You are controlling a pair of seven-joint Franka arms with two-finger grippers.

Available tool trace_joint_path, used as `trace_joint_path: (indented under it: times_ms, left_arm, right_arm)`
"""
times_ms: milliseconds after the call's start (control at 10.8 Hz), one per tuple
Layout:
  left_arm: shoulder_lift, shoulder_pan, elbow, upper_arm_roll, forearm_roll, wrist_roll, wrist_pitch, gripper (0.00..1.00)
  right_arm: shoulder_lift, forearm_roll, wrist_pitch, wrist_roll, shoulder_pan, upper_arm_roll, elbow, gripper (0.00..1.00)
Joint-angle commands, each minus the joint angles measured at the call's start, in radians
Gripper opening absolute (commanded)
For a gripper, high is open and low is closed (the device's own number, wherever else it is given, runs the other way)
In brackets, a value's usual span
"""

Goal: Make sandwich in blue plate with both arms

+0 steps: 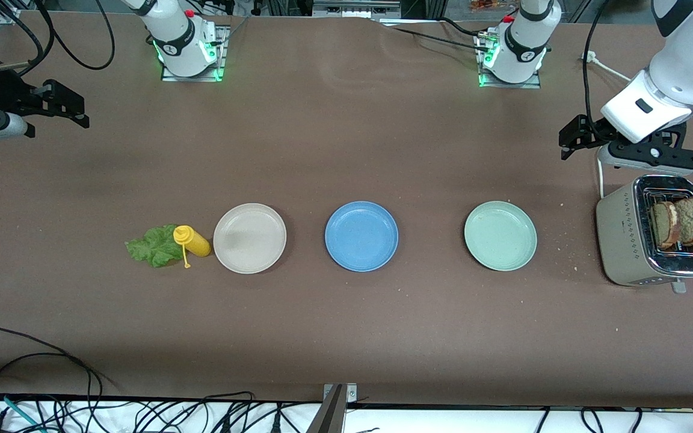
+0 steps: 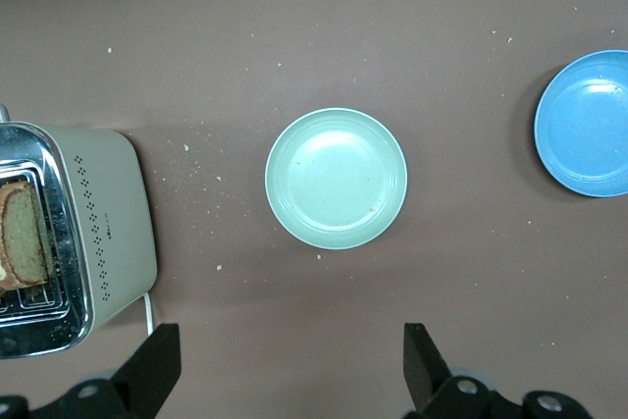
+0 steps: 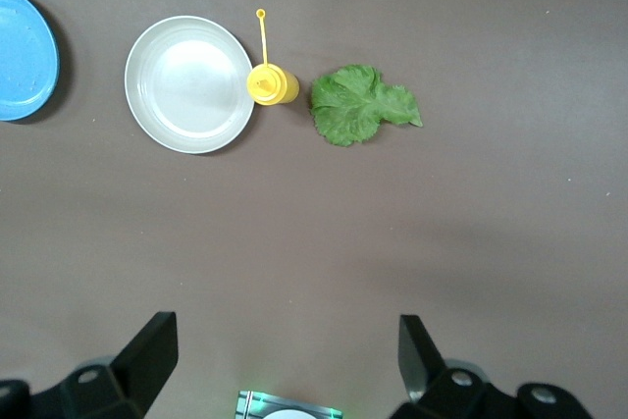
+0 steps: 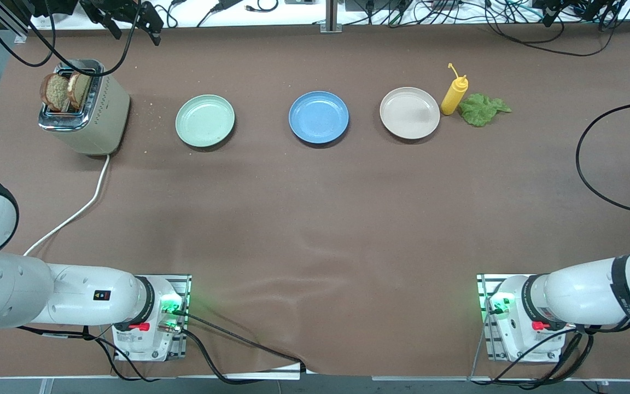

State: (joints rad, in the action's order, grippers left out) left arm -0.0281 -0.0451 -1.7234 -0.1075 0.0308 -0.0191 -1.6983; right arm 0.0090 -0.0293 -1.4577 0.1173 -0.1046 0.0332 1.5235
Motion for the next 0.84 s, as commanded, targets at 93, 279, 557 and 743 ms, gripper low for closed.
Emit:
trace_joint_path:
  times_ms: [93, 279, 557, 743]
  left_arm:
    - [0.022, 0.007, 0.027, 0.002, -0.008, -0.01, 0.022, 1.0]
    - [0.028, 0.054, 0.027, 0.002, -0.009, -0.022, 0.017, 1.0]
    - [0.075, 0.091, 0.07, 0.003, -0.006, -0.039, 0.017, 1.0]
    - [0.131, 0.139, 0.12, 0.003, -0.003, -0.135, 0.017, 1.0]
  right_arm:
    - [0.005, -0.015, 0.013, -0.002, 0.003, 0.002, -0.022, 1.0]
    - [0.005, -0.015, 0.013, -0.002, 0.003, 0.002, -0.022, 1.0]
    - [0.005, -0.015, 0.013, -0.002, 0.003, 0.002, -0.022, 1.0]
    - [0.005, -0.015, 0.013, -0.002, 0.003, 0.002, -0.022, 1.0]
